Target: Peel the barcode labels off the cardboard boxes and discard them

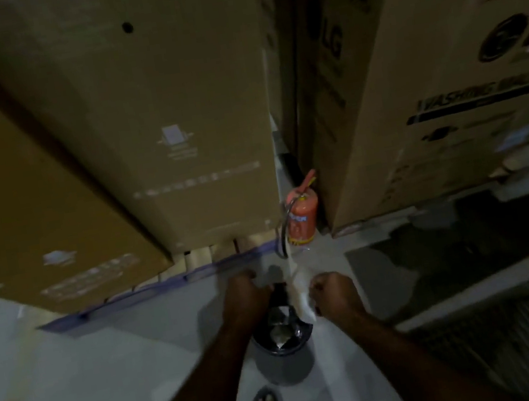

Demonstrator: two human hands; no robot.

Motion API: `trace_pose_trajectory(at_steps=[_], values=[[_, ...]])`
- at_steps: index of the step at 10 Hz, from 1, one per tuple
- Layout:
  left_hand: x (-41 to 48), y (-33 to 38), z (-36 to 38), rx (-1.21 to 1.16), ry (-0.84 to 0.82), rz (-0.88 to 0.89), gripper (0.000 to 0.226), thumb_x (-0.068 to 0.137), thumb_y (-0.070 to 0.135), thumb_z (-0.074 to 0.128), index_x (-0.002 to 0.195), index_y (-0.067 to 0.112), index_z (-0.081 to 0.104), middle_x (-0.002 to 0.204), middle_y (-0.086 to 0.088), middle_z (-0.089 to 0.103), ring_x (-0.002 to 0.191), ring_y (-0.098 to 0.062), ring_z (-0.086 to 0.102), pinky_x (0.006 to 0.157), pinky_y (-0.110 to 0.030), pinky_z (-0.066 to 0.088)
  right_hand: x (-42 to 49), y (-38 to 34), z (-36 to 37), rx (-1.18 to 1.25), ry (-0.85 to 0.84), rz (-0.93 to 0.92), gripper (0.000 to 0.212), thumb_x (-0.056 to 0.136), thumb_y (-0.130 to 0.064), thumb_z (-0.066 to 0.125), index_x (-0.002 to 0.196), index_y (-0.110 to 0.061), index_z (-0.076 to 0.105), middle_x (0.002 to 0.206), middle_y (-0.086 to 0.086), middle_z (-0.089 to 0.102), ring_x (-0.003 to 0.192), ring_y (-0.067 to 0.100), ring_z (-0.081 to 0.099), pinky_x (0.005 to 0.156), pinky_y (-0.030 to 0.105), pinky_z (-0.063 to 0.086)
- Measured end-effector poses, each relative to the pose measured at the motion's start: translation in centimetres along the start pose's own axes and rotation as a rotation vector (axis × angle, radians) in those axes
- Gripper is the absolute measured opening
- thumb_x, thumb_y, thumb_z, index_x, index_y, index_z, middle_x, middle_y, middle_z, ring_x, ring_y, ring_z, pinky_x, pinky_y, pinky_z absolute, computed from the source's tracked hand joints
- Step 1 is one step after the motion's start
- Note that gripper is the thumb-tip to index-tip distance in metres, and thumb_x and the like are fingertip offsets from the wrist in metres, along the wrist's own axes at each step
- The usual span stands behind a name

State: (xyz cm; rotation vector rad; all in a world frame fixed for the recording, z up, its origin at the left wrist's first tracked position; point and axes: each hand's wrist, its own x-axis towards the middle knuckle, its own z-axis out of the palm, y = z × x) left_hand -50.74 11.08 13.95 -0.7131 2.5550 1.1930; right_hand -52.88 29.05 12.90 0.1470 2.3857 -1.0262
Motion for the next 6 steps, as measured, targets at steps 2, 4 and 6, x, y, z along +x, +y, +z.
trace_pose_trajectory(at_steps=[2,4,6], values=[[7.7,-7.1,2.5,0.128,-0.174,-0.019,0.033,0.088,0.027,0.071,0.111,0.004,0.066,0.115,-0.016,0.068,0.108,-0.028,0.063,0.085,-0.031,0.048,7.2,2.7,9.1,-0.090,-0.091,0.124,0.017,0.089,-0.020,0.060,0.081,-0.011,0.071,0.091,0.011,0.073,0.089,0.027,0.068,0.083,0.032,0.052],[13.0,-14.7,8.6,0.143,-0.268,-0.120,0.029,0.088,0.025,0.069,0.109,0.005,0.065,0.115,-0.016,0.067,0.108,-0.030,0.063,0.087,-0.033,0.050,14.8,9.3,16.2,-0.114,-0.121,0.212,0.016,0.085,-0.015,0.062,0.093,-0.003,0.069,0.095,0.013,0.071,0.093,0.030,0.066,0.085,0.035,0.052],[16.1,-19.2,14.5,0.133,-0.336,-0.191,0.027,0.091,0.026,0.067,0.109,0.005,0.067,0.114,-0.015,0.069,0.108,-0.030,0.064,0.080,-0.027,0.046,22.4,15.3,21.3,-0.089,-0.285,0.188,0.037,0.086,-0.027,0.069,0.056,-0.020,0.049,0.074,0.015,0.064,0.076,0.029,0.063,0.070,0.035,0.048]])
